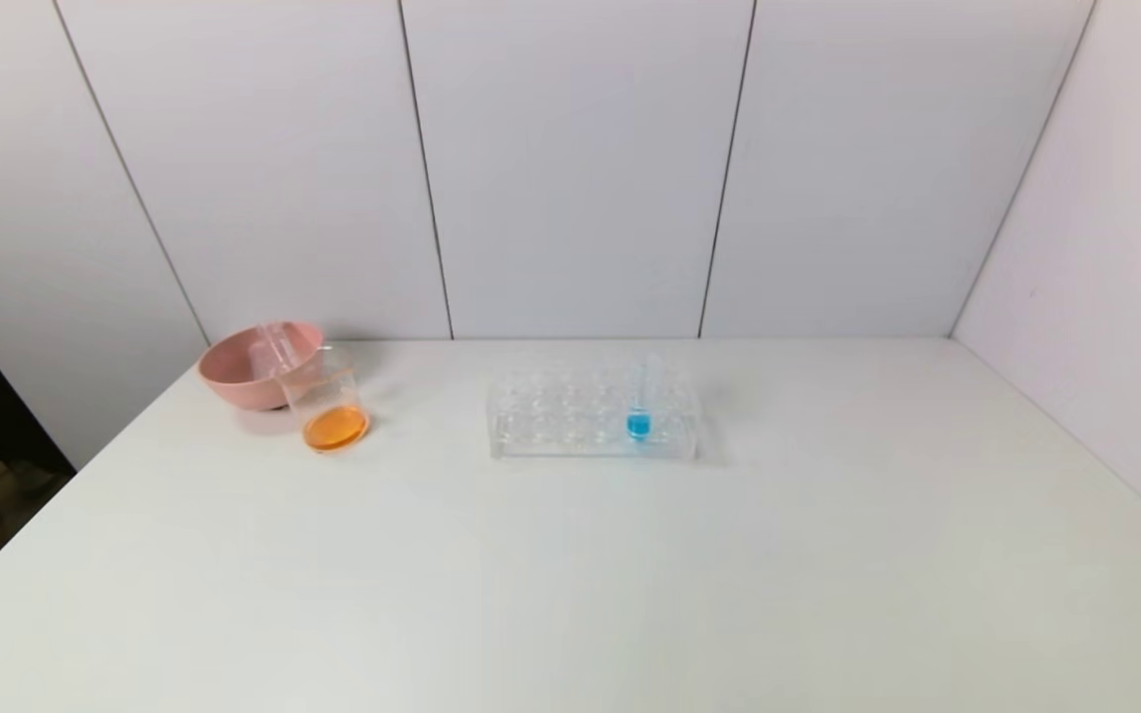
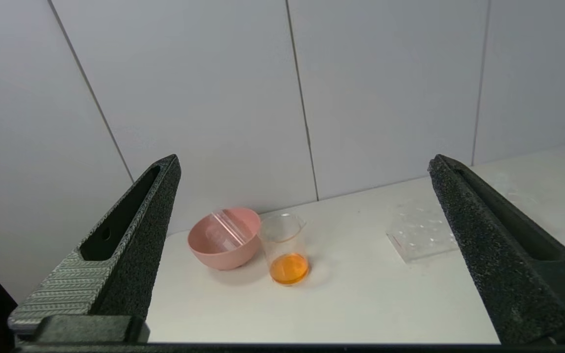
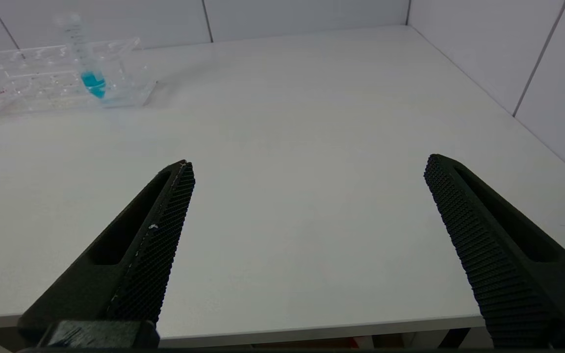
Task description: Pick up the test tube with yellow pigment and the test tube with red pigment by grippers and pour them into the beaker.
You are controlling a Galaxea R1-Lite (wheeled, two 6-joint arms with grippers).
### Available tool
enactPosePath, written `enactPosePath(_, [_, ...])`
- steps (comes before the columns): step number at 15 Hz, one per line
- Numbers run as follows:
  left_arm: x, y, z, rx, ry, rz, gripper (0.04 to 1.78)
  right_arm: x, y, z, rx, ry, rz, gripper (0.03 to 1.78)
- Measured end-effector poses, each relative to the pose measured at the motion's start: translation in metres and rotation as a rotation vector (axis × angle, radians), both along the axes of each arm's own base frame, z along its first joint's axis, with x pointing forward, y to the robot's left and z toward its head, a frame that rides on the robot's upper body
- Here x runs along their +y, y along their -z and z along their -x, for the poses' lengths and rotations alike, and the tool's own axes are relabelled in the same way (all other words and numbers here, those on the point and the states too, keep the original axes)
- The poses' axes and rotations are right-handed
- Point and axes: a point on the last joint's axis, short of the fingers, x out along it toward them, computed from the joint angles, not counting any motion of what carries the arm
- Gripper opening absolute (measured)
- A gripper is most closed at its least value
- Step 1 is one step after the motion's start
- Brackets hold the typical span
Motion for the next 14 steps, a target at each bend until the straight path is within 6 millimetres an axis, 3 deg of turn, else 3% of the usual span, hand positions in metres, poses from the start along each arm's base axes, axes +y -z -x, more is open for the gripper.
enactPosePath(3, [0.0,0.037,0.052,-0.007,0.038,-0.004,1.76,0.0,0.0,0.0,0.0,0.0,0.0,1.71])
enactPosePath(5, [0.0,0.066,0.064,-0.016,0.041,-0.002,1.76,0.0,0.0,0.0,0.0,0.0,0.0,1.71])
enactPosePath(7, [0.001,0.097,0.061,-0.006,0.017,0.014,1.76,0.0,0.0,0.0,0.0,0.0,0.0,1.71])
enactPosePath(11, [0.004,0.158,0.033,0.065,-0.1,0.119,1.76,0.0,0.0,0.0,0.0,0.0,0.0,1.71])
enactPosePath(14, [0.004,0.196,0.021,0.251,-0.117,0.233,1.76,0.0,0.0,0.0,0.0,0.0,0.0,1.71])
